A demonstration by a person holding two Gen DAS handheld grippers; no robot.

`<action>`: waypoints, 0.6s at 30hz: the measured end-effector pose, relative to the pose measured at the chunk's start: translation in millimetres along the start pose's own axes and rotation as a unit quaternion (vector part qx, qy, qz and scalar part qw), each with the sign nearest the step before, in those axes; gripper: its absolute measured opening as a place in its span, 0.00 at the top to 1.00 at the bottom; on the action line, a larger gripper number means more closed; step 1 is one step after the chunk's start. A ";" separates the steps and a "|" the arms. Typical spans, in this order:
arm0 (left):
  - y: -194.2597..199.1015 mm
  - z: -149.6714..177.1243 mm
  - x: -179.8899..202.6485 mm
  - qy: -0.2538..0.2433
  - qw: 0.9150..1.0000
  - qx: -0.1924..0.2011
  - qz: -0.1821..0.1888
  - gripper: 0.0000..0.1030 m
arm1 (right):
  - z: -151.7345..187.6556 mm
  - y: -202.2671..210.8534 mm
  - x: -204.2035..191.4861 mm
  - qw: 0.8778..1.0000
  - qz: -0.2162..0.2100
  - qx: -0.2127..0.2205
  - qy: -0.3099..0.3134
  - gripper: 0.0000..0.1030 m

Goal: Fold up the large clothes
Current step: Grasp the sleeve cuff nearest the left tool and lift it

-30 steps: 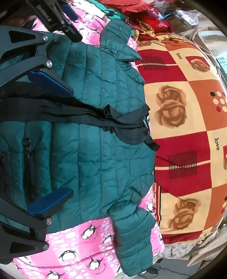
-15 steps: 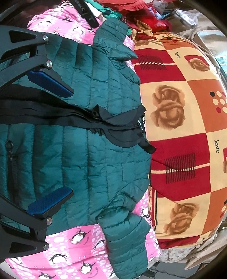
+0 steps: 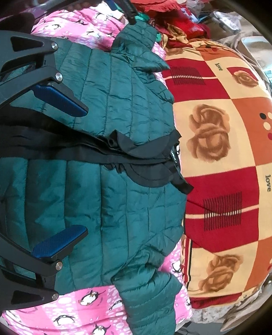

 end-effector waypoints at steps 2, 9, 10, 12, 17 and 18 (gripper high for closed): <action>-13.6 -9.4 -12.6 0.015 1.000 -0.006 -0.009 0.00 | -0.7 -4.3 -2.9 1.000 -0.001 -0.003 0.004 0.00; -46.5 -29.4 -36.8 0.033 0.999 -0.004 -0.026 0.00 | -5.7 -19.7 -15.9 1.000 0.001 -0.007 0.025 0.00; -49.4 -31.0 -38.2 0.033 0.999 -0.004 -0.028 0.00 | -6.5 -23.9 -18.3 0.999 0.004 -0.011 0.030 0.00; -57.1 -34.8 -41.2 0.033 0.999 -0.003 -0.031 0.00 | -7.4 -32.4 -22.9 0.999 0.009 -0.019 0.040 0.00; -77.3 -48.1 -54.2 0.047 0.998 -0.002 -0.040 0.00 | -6.1 -42.9 -26.4 0.999 0.003 -0.028 0.044 0.00; -81.5 -52.1 -58.7 0.056 0.998 -0.001 -0.041 0.00 | -5.1 -44.2 -26.4 0.998 0.003 -0.031 0.046 0.00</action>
Point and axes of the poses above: each gripper's, at about its wrist camera, not at the fingertips, and y roughly against the way its jaws point, x to its right, z to its underside, the point moved 6 cm from there along -y, roughly the way its jaws point, and after that the axes turned 4 degrees about y, right-handed, at the moved point
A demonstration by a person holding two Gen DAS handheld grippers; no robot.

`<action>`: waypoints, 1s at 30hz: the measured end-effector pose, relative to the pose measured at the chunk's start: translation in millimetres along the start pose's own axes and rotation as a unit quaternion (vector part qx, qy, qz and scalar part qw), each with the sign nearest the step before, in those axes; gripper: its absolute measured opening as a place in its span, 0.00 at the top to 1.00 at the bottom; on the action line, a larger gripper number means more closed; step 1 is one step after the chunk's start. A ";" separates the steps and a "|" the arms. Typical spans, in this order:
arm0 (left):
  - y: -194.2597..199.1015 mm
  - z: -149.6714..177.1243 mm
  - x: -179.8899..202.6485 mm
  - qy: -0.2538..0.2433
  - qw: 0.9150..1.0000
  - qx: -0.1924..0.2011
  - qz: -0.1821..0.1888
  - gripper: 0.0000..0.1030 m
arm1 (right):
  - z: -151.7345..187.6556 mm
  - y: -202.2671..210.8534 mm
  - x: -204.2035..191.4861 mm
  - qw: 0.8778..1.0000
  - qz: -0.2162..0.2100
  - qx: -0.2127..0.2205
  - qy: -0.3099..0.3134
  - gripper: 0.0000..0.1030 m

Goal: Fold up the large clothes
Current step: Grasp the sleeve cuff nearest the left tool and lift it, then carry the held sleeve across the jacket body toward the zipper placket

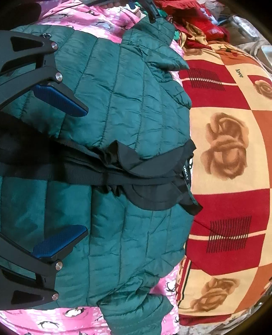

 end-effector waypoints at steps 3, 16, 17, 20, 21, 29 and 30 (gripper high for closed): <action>-8.8 -11.6 -9.1 0.030 1.000 0.003 0.007 0.00 | 2.1 -1.5 -0.1 1.000 0.001 -0.005 0.003 0.00; -43.8 -43.7 -15.2 0.079 0.997 0.020 0.005 0.02 | 3.7 -4.5 -6.2 1.000 -0.009 -0.013 0.009 0.00; -47.0 -44.0 -14.7 0.083 0.996 0.018 0.009 0.09 | 4.2 -4.8 -6.1 1.000 -0.010 -0.014 0.010 0.00; -58.3 -44.1 -14.4 0.088 0.996 -0.003 0.023 0.39 | 5.0 -5.7 -4.3 1.000 -0.007 -0.016 0.010 0.00; -61.2 -43.9 -14.3 0.090 0.995 -0.009 0.031 0.46 | 5.2 -5.6 -2.9 1.000 -0.006 -0.017 0.009 0.00; -41.7 -50.9 -21.9 0.113 0.987 -0.013 0.115 0.92 | 8.2 -2.7 1.9 1.000 -0.007 -0.017 0.001 0.00; -35.2 -50.8 -20.8 0.111 0.985 -0.011 0.132 0.92 | 8.6 -2.1 1.8 1.000 -0.008 -0.016 0.001 0.00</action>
Point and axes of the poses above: each gripper's, at about its wrist camera, not at the fingertips, and y roughly against the way its jaws point, x to its right, z to its underside, the point moved 6 cm from there along -y, roughly the way its jaws point, and after that the axes turned 4 degrees about y, right-handed, at the moved point
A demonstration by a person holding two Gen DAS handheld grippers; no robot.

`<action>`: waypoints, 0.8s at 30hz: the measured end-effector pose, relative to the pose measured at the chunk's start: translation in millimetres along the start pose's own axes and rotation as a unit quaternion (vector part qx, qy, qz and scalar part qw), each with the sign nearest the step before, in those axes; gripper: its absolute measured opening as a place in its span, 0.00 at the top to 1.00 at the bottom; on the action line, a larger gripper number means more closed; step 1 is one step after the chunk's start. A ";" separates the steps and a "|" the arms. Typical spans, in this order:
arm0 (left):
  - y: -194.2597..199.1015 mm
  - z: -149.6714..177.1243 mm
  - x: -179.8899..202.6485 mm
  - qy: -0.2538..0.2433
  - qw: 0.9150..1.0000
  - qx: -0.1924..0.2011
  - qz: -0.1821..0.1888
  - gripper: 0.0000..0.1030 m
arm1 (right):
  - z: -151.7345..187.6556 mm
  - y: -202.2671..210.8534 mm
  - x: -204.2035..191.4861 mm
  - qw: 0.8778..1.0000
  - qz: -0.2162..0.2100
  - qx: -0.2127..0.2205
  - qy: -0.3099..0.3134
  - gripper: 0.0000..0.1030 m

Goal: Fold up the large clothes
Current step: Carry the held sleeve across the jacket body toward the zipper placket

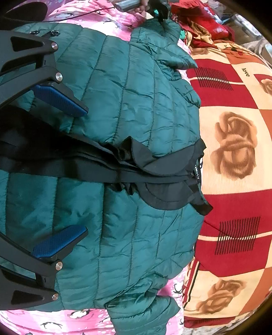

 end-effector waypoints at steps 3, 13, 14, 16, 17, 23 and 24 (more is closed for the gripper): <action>17.5 2.5 11.3 -0.019 0.999 0.003 0.039 0.93 | 1.2 1.5 0.4 1.000 -0.003 0.001 -0.004 0.00; 75.7 40.0 55.5 -0.066 0.992 -0.011 0.111 0.94 | 10.1 17.2 7.5 1.000 -0.011 0.012 -0.022 0.00; 82.3 45.5 62.0 -0.075 0.990 -0.011 0.116 0.94 | 11.4 19.3 8.7 1.000 -0.013 0.014 -0.025 0.00; 94.5 57.1 73.4 -0.092 0.988 -0.011 0.124 0.94 | 13.7 22.7 11.9 0.999 -0.012 0.017 -0.028 0.00; 99.3 62.0 79.1 -0.099 0.987 -0.012 0.129 0.94 | 14.5 24.5 13.8 0.999 -0.010 0.019 -0.029 0.00; 124.8 99.1 117.3 -0.155 0.979 -0.017 0.130 0.94 | 14.7 31.4 31.3 0.999 0.000 0.029 -0.044 0.00; 128.9 106.3 123.6 -0.166 0.977 -0.016 0.130 0.94 | 13.7 32.6 35.4 0.998 0.003 0.031 -0.048 0.00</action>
Point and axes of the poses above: each gripper's, at about its wrist camera, not at the fingertips, and y roughly against the way its jaws point, x to its right, z to its underside, the point moved 6 cm from there along -y, roughly the way its jaws point, and after that the axes turned 4 degrees about y, right-handed, at the moved point
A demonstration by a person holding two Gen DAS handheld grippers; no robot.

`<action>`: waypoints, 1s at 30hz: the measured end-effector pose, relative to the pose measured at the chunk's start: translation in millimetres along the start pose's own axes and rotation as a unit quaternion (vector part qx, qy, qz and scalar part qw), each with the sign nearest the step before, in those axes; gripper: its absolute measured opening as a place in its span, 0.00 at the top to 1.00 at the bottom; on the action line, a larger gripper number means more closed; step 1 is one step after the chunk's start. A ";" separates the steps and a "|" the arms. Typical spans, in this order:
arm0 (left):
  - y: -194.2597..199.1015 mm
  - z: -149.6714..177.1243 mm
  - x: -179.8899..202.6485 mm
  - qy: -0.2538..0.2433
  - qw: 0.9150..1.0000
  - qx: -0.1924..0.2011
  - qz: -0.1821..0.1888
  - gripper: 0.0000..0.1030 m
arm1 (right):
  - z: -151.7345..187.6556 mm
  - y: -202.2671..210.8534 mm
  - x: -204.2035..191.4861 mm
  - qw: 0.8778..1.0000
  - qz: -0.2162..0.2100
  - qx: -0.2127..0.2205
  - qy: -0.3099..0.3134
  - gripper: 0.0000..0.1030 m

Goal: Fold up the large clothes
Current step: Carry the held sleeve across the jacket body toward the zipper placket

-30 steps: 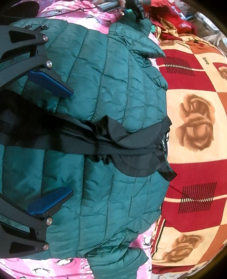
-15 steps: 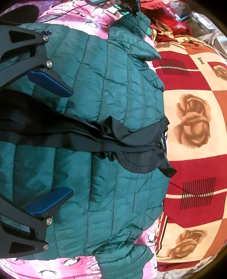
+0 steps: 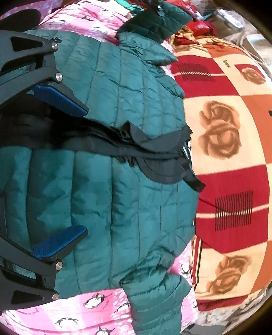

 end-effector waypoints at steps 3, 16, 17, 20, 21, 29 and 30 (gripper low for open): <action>2.7 15.1 25.7 -0.018 1.000 -0.013 0.009 0.94 | -3.2 1.4 10.1 1.000 0.008 0.002 -0.008 0.00; -3.5 84.6 130.8 -0.116 0.992 -0.047 0.016 0.94 | -0.5 10.6 46.5 0.999 0.020 0.011 -0.044 0.00; -4.7 88.3 137.0 -0.121 0.991 -0.050 0.019 0.94 | -0.3 10.1 49.4 0.999 0.019 0.011 -0.047 0.00; -7.7 102.6 158.3 -0.137 0.989 -0.057 0.026 0.94 | 2.3 10.3 56.8 0.998 0.021 0.011 -0.054 0.00; -8.5 106.5 164.5 -0.142 0.988 -0.058 0.028 0.94 | 3.0 10.7 59.4 0.998 0.021 0.011 -0.056 0.00; -22.0 132.4 203.5 -0.165 0.982 -0.080 0.041 0.94 | 7.6 11.5 76.6 0.997 0.022 0.013 -0.074 0.00; -23.9 134.7 205.7 -0.166 0.982 -0.084 0.041 0.94 | 8.6 11.1 78.3 0.997 0.021 0.012 -0.076 0.00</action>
Point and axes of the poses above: each gripper's, at about its wrist camera, not at the fingertips, and y roughly against the way its jaws point, x to its right, z to its underside, the point moved 6 cm from there along -y, roughly the way its jaws point, and after that the axes turned 4 degrees about y, right-handed, at the moved point
